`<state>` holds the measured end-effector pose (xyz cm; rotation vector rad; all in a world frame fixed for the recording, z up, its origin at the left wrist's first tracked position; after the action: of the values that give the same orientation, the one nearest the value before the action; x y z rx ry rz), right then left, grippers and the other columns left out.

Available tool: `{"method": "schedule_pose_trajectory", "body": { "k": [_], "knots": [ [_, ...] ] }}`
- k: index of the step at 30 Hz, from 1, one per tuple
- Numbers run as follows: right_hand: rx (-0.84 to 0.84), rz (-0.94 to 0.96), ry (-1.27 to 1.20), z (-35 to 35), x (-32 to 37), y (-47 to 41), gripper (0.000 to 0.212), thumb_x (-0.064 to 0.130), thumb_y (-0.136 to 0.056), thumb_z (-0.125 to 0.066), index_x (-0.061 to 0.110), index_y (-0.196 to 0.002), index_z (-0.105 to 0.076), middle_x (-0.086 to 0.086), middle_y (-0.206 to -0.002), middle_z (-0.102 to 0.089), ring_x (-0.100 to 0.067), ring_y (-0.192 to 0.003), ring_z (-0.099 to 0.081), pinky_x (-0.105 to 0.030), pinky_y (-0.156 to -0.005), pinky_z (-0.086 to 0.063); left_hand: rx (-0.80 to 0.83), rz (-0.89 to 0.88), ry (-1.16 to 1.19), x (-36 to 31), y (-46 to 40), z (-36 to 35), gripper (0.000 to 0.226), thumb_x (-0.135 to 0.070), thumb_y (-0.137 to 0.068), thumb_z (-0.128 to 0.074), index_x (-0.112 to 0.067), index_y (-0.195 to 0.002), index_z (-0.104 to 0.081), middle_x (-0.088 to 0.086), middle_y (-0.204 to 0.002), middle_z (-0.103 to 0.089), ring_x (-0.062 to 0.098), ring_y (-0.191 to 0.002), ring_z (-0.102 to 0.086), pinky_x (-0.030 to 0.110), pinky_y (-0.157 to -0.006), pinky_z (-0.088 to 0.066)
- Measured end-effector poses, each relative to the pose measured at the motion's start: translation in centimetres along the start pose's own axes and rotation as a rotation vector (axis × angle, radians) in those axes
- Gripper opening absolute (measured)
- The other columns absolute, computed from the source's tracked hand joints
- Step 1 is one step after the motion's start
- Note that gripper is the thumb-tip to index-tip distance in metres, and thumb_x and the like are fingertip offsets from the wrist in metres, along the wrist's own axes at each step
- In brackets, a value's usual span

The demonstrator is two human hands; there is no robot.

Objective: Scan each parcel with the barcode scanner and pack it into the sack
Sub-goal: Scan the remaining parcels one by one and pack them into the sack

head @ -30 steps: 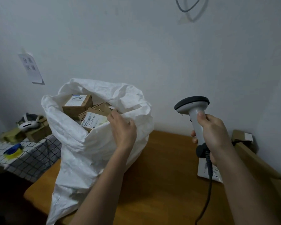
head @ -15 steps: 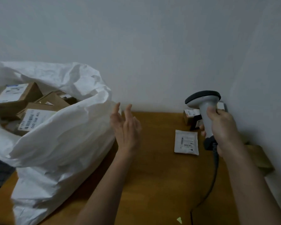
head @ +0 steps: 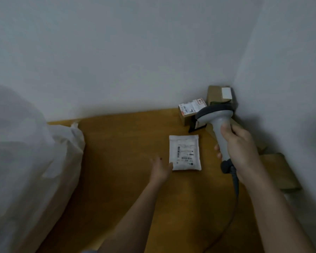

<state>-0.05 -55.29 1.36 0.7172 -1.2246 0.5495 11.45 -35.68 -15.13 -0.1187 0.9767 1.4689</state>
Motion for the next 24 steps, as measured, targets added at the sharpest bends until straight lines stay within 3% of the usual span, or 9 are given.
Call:
{"method": "schedule_pose_trajectory", "body": {
  "k": [2,4,6,8,13,16,20,22,24],
  "knots": [
    [-0.004,-0.030,0.026,0.6,-1.6,-1.3,0.036,0.045,-0.102,-0.043,0.017,-0.089,-0.062,-0.006,-0.062,-0.060,-0.017,-0.051,-0.056,-0.036,-0.053,-0.046,0.053,0.144,0.151,0.7,-1.9,-2.7,0.072,-0.036,-0.093,-0.064,-0.003,-0.147,-0.029,0.014,-0.149,-0.038,0.030,-0.133,-0.044,0.034,-0.098,-0.043],
    [-0.006,-0.059,0.027,1.1,-3.0,-2.3,0.036,0.044,-0.102,-0.043,0.016,-0.090,-0.062,-0.005,-0.062,-0.059,-0.013,-0.049,-0.054,-0.033,-0.051,-0.044,0.066,0.233,0.256,1.1,-3.3,-4.8,0.073,-0.038,-0.088,-0.071,-0.001,-0.141,-0.037,0.015,-0.142,-0.048,0.031,-0.128,-0.050,0.034,-0.088,-0.044],
    [-0.012,-0.099,0.021,1.3,-4.2,-3.0,0.034,0.043,-0.102,-0.043,0.016,-0.092,-0.062,-0.007,-0.064,-0.059,-0.014,-0.049,-0.054,-0.033,-0.051,-0.043,0.070,0.275,0.269,1.5,-4.3,-6.2,0.057,-0.036,-0.081,-0.078,-0.009,-0.120,-0.049,0.014,-0.132,-0.057,0.030,-0.118,-0.057,0.030,-0.075,-0.044],
    [-0.011,-0.131,0.033,1.4,-5.0,-3.6,0.033,0.043,-0.102,-0.043,0.018,-0.092,-0.062,-0.008,-0.067,-0.059,-0.013,-0.050,-0.054,-0.031,-0.050,-0.043,0.050,0.287,0.256,2.0,-5.0,-7.0,0.050,-0.031,-0.076,-0.083,-0.015,-0.104,-0.045,0.012,-0.127,-0.060,0.029,-0.114,-0.060,0.031,-0.074,-0.047],
    [-0.009,-0.164,0.031,1.4,-5.8,-3.9,0.032,0.043,-0.102,-0.043,0.017,-0.092,-0.061,-0.010,-0.071,-0.059,-0.015,-0.055,-0.055,-0.032,-0.051,-0.043,0.030,0.305,0.368,3.0,-5.3,-7.8,0.039,-0.016,-0.087,-0.072,-0.005,-0.121,-0.058,0.013,-0.122,-0.064,0.029,-0.107,-0.063,0.033,-0.081,-0.049],
    [-0.036,-0.168,0.011,1.6,-5.5,-3.4,0.031,0.044,-0.101,-0.044,0.020,-0.093,-0.062,-0.009,-0.069,-0.060,-0.015,-0.053,-0.055,-0.031,-0.051,-0.044,0.020,0.246,0.422,2.6,-4.7,-6.2,0.026,-0.014,-0.092,-0.066,-0.010,-0.117,-0.060,0.010,-0.114,-0.065,0.027,-0.100,-0.064,0.034,-0.080,-0.052],
    [-0.066,-0.081,0.012,1.7,-3.9,-1.8,0.027,0.048,-0.093,-0.057,0.021,-0.090,-0.061,0.005,-0.059,-0.060,-0.006,-0.047,-0.056,-0.024,-0.046,-0.045,-0.025,0.068,0.431,0.6,-3.1,-1.4,0.007,-0.009,-0.094,-0.062,-0.015,-0.091,-0.058,0.006,-0.099,-0.066,0.018,-0.086,-0.066,0.027,-0.066,-0.055],
    [-0.065,-0.036,0.042,1.3,-3.0,-0.6,0.021,0.045,-0.087,-0.067,0.024,-0.090,-0.061,0.006,-0.065,-0.063,-0.004,-0.052,-0.059,-0.025,-0.051,-0.047,-0.045,-0.049,0.427,-0.9,-1.5,1.4,0.009,-0.007,-0.094,-0.061,-0.014,-0.088,-0.060,0.003,-0.095,-0.067,0.014,-0.082,-0.066,0.020,-0.058,-0.052],
    [-0.032,-0.007,0.061,0.4,-2.1,0.6,0.022,0.037,-0.083,-0.074,0.025,-0.095,-0.060,0.003,-0.078,-0.064,-0.003,-0.058,-0.060,-0.023,-0.053,-0.047,-0.047,-0.200,0.374,-2.8,0.6,4.0,0.012,-0.006,-0.095,-0.059,-0.015,-0.088,-0.063,0.001,-0.092,-0.068,0.015,-0.084,-0.066,0.022,-0.062,-0.056]
  ]
}}
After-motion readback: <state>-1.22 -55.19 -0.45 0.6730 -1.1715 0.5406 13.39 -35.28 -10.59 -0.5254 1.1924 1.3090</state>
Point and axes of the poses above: each hand's wrist, its own y-axis away from the middle knuckle, its own z-axis out of the back of the hand, x = y × z, the point moved 7 cm from there along -y, towards the middle knuckle
